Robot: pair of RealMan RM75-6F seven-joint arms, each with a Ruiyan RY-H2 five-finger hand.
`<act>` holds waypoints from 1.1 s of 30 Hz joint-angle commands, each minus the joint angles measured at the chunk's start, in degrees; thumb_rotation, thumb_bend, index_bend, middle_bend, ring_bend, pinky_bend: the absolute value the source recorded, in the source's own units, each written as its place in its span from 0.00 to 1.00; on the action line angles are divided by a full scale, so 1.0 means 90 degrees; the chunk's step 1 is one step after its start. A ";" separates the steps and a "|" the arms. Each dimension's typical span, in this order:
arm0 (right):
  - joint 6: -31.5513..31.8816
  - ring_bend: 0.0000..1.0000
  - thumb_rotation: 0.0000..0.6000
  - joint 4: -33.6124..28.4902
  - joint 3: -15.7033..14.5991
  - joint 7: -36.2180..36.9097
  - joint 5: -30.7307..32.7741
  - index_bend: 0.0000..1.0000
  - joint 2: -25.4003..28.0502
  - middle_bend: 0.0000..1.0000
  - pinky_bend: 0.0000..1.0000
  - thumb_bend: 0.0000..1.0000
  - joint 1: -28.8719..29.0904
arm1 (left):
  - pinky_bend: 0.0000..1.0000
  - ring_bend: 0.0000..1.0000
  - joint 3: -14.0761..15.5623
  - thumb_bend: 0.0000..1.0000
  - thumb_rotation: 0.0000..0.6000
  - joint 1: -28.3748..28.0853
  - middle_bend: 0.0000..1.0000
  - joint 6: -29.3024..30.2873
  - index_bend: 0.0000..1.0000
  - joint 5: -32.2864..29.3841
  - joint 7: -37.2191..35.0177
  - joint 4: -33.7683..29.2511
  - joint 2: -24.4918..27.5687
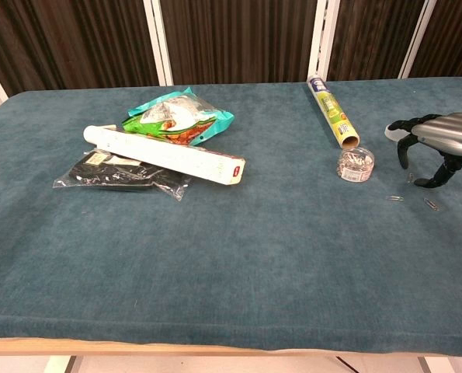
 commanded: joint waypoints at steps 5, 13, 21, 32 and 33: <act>-0.0045 0.00 1.00 0.0094 -0.0011 0.0016 0.0020 0.49 -0.0029 0.03 0.00 0.24 0.0007 | 0.05 0.00 -0.0002 0.44 1.00 -0.0046 0.04 -0.0106 0.00 -0.0042 0.0015 -0.0037 0.0018; -0.0159 0.00 1.00 0.0228 -0.0040 0.0063 0.0008 0.50 -0.0123 0.04 0.00 0.24 0.0059 | 0.05 0.00 -0.0015 0.43 1.00 -0.0057 0.04 -0.0152 0.00 -0.0095 0.0061 -0.0051 0.0011; -0.0158 0.00 1.00 0.0326 -0.0070 0.0094 -0.0038 0.53 -0.0207 0.05 0.00 0.29 0.0088 | 0.05 0.00 -0.0015 0.43 1.00 -0.0042 0.04 -0.0124 0.00 -0.0094 0.0034 -0.0053 0.0026; -0.0111 0.00 1.00 0.0398 -0.0099 0.0150 -0.0077 0.66 -0.0231 0.11 0.00 0.31 0.0063 | 0.05 0.00 -0.0008 0.43 1.00 -0.0028 0.04 -0.0091 0.00 -0.0069 -0.0006 -0.0047 0.0040; -0.0079 0.00 1.00 0.0374 -0.0094 0.0161 -0.0085 0.65 -0.0215 0.11 0.00 0.31 0.0061 | 0.05 0.00 -0.0008 0.43 1.00 -0.0028 0.04 -0.0093 0.00 -0.0071 -0.0007 -0.0046 0.0039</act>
